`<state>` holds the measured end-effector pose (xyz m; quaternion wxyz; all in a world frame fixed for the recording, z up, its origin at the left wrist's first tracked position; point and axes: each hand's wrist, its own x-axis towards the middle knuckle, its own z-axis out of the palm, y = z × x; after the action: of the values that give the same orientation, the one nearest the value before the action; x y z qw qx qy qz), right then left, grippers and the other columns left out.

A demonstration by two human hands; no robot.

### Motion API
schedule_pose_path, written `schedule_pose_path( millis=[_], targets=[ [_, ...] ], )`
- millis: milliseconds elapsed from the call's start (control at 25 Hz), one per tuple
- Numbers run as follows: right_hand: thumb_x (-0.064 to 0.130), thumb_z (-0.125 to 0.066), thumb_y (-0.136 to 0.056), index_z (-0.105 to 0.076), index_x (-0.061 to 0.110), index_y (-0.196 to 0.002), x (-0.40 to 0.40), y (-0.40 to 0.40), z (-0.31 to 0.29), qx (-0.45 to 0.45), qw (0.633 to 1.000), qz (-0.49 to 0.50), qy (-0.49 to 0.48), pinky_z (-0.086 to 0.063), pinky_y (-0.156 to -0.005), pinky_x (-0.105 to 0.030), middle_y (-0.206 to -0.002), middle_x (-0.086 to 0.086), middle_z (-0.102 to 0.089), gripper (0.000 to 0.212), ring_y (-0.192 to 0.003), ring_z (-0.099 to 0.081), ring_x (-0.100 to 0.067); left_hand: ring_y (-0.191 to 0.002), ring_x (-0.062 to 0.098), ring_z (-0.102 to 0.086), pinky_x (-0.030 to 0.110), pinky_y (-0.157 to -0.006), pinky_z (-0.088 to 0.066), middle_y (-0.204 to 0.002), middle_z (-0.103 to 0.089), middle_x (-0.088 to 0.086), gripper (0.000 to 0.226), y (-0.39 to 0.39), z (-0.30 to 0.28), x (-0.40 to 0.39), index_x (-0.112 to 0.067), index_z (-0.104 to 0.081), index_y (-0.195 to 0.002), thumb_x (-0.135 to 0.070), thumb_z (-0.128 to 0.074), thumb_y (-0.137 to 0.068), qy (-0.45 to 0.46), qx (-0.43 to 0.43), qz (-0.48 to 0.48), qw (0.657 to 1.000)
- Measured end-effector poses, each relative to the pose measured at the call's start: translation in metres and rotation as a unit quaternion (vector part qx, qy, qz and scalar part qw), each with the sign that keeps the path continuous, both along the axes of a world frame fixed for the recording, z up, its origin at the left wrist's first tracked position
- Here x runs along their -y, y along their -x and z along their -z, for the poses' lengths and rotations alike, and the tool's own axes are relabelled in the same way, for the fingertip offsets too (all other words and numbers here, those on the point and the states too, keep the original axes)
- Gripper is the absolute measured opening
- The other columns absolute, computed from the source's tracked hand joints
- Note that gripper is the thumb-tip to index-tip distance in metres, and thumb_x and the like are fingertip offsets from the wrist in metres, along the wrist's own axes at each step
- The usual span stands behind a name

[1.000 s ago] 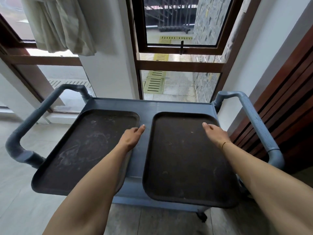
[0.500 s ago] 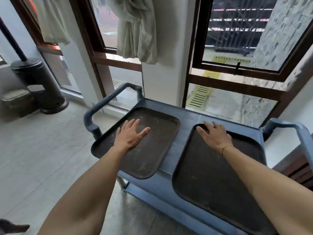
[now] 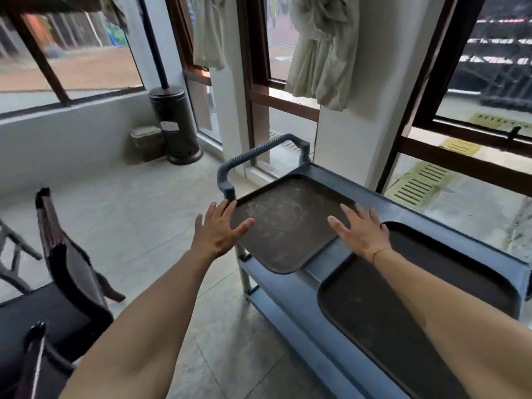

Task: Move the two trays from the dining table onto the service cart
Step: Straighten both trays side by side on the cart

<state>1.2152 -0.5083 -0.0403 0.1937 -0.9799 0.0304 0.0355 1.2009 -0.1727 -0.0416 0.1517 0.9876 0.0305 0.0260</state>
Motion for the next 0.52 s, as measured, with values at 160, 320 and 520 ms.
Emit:
schedule_pose_path(
  millis=[160,320,520],
  targets=[
    [0.077,-0.025,-0.088,-0.02,0.039,-0.153,-0.033,0.006,0.002,-0.004,0.999,-0.048,0.004,-0.008,-0.115,-0.058,-0.166,0.002,-0.007,0.075,-0.151,0.004,-0.026,-0.152,0.019,-0.001,0.054,-0.119,-0.003,-0.166,-0.01,-0.004,0.087,0.029,0.004,-0.024,-0.031,-0.018,-0.156,-0.081,-0.023,-0.085,0.0,-0.006,-0.027,1.0],
    [0.077,-0.024,-0.087,-0.021,0.04,-0.153,-0.065,-0.002,0.01,-0.012,0.998,-0.066,0.011,-0.007,-0.117,-0.058,-0.166,0.001,-0.007,0.076,-0.151,0.004,-0.027,-0.152,0.019,-0.001,0.054,-0.119,-0.004,-0.166,-0.008,-0.005,0.091,0.028,0.013,-0.056,-0.032,-0.016,-0.155,-0.084,-0.02,-0.081,0.004,-0.017,-0.032,0.999],
    [0.077,-0.025,-0.087,-0.02,0.04,-0.153,-0.114,-0.021,0.025,-0.021,0.998,-0.053,0.026,-0.009,-0.117,-0.058,-0.166,0.0,-0.008,0.076,-0.151,0.002,-0.027,-0.152,0.02,0.0,0.053,-0.118,-0.003,-0.166,-0.006,-0.004,0.089,-0.008,0.026,-0.106,-0.032,-0.013,-0.156,-0.083,-0.023,-0.083,-0.006,-0.034,-0.021,0.999]
  ],
)
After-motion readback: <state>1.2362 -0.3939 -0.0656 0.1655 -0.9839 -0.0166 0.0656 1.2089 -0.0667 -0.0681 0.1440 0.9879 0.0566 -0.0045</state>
